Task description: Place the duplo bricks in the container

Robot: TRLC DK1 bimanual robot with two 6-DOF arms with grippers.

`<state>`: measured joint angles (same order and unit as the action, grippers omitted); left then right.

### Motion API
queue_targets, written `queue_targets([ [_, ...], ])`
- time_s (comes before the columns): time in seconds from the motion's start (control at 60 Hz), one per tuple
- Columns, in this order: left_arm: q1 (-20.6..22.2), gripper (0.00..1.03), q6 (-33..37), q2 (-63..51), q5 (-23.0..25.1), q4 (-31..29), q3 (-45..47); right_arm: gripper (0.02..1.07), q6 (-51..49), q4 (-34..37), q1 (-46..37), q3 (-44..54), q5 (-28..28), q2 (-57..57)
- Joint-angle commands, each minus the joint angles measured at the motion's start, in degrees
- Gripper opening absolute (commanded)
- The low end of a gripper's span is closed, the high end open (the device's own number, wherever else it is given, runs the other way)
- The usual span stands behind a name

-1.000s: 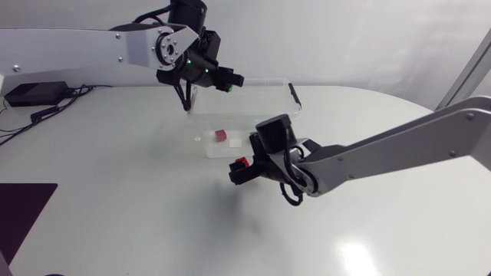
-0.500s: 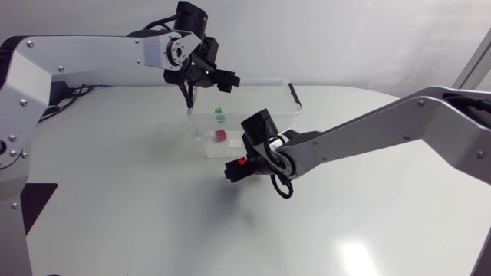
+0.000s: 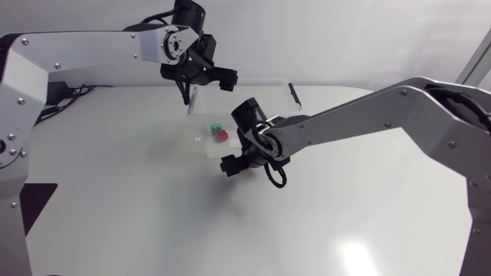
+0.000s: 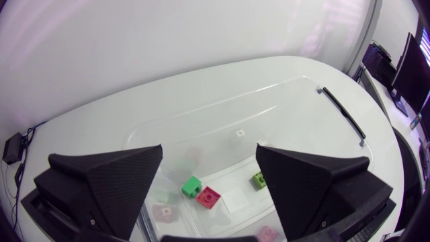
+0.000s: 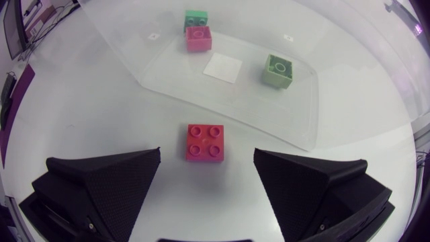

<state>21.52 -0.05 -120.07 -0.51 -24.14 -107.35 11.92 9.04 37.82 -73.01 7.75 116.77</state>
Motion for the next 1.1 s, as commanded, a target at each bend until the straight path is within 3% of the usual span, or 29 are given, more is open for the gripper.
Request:
queue_targets([
  [0.0,-0.3,0.99,-1.1,3.4,-0.4,-0.7,0.8,1.02,2.3,2.8,0.5,-2.3,0.4,2.4],
  [0.183,-0.8,0.99,-0.9,5.5,-0.2,-2.4,0.9,1.02,3.5,9.9,0.6,-7.8,0.3,4.9],
  [0.45,-1.8,0.99,-0.5,8.8,0.9,-2.8,2.8,0.94,5.1,14.7,1.1,-13.0,0.3,7.4],
  [0.55,-2.3,0.99,-0.4,9.5,1.0,-2.9,2.9,0.82,5.4,17.5,1.3,-15.1,0.3,8.2],
  [1.083,-2.8,0.99,0.1,11.9,2.5,-3.6,4.6,0.63,7.2,28.6,0.1,-25.5,-1.0,14.2],
])
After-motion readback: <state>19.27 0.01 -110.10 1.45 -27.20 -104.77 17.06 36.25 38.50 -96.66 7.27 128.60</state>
